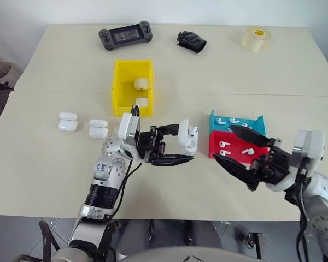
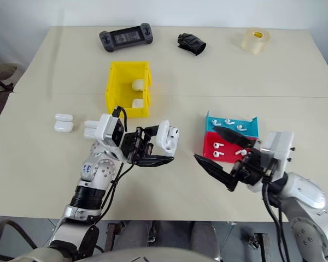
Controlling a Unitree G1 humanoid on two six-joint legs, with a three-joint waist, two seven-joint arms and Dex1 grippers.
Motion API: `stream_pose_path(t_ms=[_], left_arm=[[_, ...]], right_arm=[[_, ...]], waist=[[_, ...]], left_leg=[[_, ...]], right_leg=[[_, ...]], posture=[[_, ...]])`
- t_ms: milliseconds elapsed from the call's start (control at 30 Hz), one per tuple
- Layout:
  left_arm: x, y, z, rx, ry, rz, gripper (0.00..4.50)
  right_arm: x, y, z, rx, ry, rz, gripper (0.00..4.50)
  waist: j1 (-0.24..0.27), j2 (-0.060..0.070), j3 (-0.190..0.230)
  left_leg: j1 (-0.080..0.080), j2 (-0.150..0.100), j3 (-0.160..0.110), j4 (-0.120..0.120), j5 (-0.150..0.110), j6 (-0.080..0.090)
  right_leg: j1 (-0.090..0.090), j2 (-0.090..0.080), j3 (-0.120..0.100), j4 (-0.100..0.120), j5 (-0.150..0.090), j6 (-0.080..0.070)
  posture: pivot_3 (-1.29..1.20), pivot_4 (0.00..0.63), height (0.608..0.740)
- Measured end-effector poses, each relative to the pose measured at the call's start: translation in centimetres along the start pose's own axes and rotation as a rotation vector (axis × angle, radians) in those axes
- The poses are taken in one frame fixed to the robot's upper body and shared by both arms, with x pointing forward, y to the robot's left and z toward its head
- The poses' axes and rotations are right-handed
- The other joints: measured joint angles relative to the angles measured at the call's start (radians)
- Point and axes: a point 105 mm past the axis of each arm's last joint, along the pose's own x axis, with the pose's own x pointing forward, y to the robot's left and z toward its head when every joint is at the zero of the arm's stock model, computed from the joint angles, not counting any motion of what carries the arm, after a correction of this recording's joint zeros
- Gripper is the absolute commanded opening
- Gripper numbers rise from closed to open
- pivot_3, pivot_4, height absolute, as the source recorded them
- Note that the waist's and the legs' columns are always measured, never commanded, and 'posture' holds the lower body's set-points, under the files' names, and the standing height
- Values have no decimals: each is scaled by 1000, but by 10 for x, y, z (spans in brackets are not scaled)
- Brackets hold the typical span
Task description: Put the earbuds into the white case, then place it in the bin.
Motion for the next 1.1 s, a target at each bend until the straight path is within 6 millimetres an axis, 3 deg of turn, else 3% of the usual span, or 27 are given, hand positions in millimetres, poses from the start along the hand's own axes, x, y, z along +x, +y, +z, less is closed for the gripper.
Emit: stream_pose_path(t_ms=[167, 300, 400, 567, 667, 933, 1000, 1100], left_arm=[[-6, -5, -2, 24, 24, -8, 2796], [-17, -13, -7, 45, 65, -27, 2796], [-24, -16, -13, 40, 87, -27, 2796], [-21, -19, -16, 38, 89, -42, 2796], [-22, -20, -17, 33, 86, -28, 2796], [-11, -22, -18, 43, 80, -43, 2796], [-11, -23, -19, 45, 81, -36, 2796], [-9, -22, -19, 49, 78, -33, 2796]], right_arm=[[-35, -16, -13, -27, 85, -121, 4486], [-79, -31, -27, -78, 199, -256, 4486], [-101, -37, -34, -109, 251, -313, 4486], [-110, -41, -39, -145, 304, -322, 4486], [-105, -53, -38, -160, 364, -297, 4486], [-29, -109, 10, -251, 511, -134, 4486], [-18, -119, 10, -239, 592, -94, 4486], [-9, -134, -6, -192, 721, -45, 4486]], waist=[[2, 0, 0], [2, 0, 0], [0, 0, 0], [-1, 1, 0], [-4, 1, 0], [0, 8, 2], [5, 8, 2], [0, 7, 2]], left_leg=[[0, 0, 0, 0, 0, 0], [2, 0, 0, -1, 0, 0], [4, 0, 0, -1, 0, 0], [7, 1, 0, -1, 0, 0], [7, 1, 1, -1, 0, 0], [6, 1, -1, -1, 0, 0], [4, 1, -4, -2, 0, 0], [-1, 0, -4, -2, -1, 1]], right_leg=[[1, -1, 0, -1, 0, 0], [4, 0, 0, -3, 0, 0], [7, 0, 0, -6, 0, 0], [10, 0, 0, -12, 0, 0], [10, 0, 1, -13, 0, 0], [10, -1, -2, -15, 0, -1], [10, -1, -5, -15, 0, -1], [8, -2, -5, -15, 0, 0]], posture=[[0, 150, 740], [0, 150, 740], [0, 150, 740], [0, 150, 740], [0, 150, 740], [0, 150, 740], [0, 150, 740], [0, 150, 740]])
